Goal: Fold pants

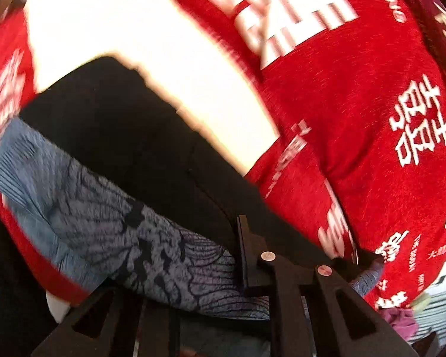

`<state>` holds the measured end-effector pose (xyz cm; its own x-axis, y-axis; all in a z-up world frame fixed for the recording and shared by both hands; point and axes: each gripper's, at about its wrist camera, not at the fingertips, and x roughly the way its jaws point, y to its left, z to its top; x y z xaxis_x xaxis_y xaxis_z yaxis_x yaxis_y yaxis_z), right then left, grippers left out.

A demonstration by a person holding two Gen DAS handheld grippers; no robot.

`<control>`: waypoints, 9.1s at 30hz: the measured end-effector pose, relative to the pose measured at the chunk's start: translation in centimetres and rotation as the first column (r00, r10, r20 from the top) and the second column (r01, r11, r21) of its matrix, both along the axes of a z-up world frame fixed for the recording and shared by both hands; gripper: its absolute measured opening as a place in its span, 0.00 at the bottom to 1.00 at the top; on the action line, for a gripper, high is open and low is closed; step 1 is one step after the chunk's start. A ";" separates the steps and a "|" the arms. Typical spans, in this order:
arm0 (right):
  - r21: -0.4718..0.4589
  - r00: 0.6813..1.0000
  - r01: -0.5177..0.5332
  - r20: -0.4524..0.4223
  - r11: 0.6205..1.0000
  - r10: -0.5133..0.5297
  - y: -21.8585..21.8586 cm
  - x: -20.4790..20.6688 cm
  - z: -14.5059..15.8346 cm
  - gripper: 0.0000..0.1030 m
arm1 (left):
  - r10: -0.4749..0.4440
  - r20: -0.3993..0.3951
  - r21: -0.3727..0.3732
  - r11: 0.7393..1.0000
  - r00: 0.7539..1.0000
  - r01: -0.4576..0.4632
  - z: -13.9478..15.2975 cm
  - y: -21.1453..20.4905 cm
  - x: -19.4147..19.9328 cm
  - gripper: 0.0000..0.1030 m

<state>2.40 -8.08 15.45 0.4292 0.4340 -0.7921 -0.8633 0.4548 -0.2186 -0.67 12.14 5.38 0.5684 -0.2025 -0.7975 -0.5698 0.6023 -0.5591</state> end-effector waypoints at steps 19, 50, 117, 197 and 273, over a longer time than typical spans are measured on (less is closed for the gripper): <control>-0.110 0.991 -0.003 -0.134 0.994 -0.011 3.4 -6.0 -7.5 0.04 | -0.047 -0.080 -0.033 0.998 0.996 0.045 -4.3 3.2 -4.1 0.19; 0.068 0.933 0.095 -0.355 0.993 -0.065 0.8 -5.4 -4.8 0.82 | -0.316 -0.064 0.262 0.910 0.947 0.321 3.3 -1.1 -6.5 0.61; 0.299 0.577 0.806 -0.206 0.511 -0.790 -26.4 -5.9 4.4 0.08 | -0.685 -0.240 0.232 0.648 0.688 0.726 -1.2 -13.6 1.4 0.83; 0.174 0.235 0.968 -0.371 0.181 -0.898 -45.1 -6.0 1.3 0.72 | -0.876 -0.271 0.275 0.327 0.400 0.904 -0.9 -36.8 4.4 0.97; -0.001 0.450 0.876 -0.358 0.482 -0.818 -31.2 -1.7 -1.6 0.93 | -0.294 -0.321 0.459 0.783 0.900 0.419 -0.7 -5.7 0.8 0.99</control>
